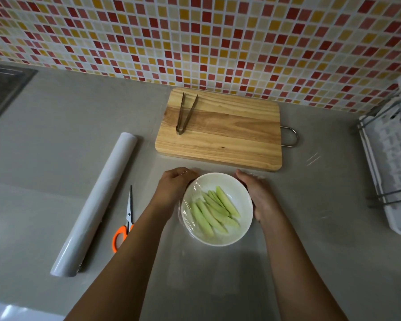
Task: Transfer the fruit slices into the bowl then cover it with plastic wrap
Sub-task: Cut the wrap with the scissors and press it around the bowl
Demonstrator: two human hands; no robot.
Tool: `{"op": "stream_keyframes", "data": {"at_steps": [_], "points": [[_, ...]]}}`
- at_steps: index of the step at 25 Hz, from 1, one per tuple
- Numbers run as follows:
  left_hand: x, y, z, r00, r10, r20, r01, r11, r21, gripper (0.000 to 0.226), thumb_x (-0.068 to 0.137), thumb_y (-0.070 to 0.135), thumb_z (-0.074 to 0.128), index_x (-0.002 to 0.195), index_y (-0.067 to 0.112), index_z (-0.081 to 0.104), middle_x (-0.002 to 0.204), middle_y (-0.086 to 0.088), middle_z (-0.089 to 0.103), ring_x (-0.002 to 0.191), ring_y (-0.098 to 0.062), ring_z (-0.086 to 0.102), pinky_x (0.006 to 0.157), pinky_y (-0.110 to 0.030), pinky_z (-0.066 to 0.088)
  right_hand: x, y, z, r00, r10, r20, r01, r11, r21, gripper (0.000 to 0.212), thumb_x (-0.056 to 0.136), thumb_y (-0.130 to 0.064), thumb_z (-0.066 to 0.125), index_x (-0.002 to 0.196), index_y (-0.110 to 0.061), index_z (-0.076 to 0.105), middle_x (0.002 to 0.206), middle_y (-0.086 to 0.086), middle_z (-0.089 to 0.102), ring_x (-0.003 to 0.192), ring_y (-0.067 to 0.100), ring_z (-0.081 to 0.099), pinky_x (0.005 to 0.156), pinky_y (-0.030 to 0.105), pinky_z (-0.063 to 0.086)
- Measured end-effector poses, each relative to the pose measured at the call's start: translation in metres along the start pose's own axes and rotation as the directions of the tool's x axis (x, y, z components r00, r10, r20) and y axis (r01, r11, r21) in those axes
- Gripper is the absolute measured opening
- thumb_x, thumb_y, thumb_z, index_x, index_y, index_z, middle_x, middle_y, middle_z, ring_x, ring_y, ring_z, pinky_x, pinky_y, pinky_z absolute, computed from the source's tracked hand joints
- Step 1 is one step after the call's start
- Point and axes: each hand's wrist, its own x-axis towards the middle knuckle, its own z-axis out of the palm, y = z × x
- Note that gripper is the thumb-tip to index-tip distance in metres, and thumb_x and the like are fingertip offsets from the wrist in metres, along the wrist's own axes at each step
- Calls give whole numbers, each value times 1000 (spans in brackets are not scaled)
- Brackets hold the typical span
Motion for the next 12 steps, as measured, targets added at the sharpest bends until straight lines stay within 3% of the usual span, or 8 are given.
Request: {"op": "stream_keyframes", "data": {"at_steps": [6, 8, 12], "points": [[4, -11, 13, 986, 99, -131, -77, 984, 161, 30, 89, 31, 55, 73, 7, 63, 74, -11, 64, 72, -24, 58, 67, -39, 49, -2, 4, 8, 996, -42, -80, 45, 998, 40, 30, 83, -31, 62, 56, -23, 73, 55, -4, 69, 59, 19, 64, 68, 33, 49], [3, -14, 15, 984, 126, -126, -111, 987, 117, 28, 92, 35, 53, 77, 13, 62, 79, -10, 65, 76, -26, 60, 69, -40, 50, -3, 7, 12, 994, -61, -95, 70, 993, 93, 30, 84, -33, 63, 58, -25, 74, 59, -6, 72, 58, 12, 67, 67, 30, 51], [1, -14, 15, 978, 195, -71, -185, 974, 133, 23, 96, 35, 47, 79, 25, 60, 79, 7, 65, 77, -12, 60, 70, -31, 49, -4, 10, 11, 975, -155, -160, 174, 978, 114, 27, 85, -35, 63, 62, -25, 74, 66, -9, 73, 72, 13, 66, 75, 30, 51]]}}
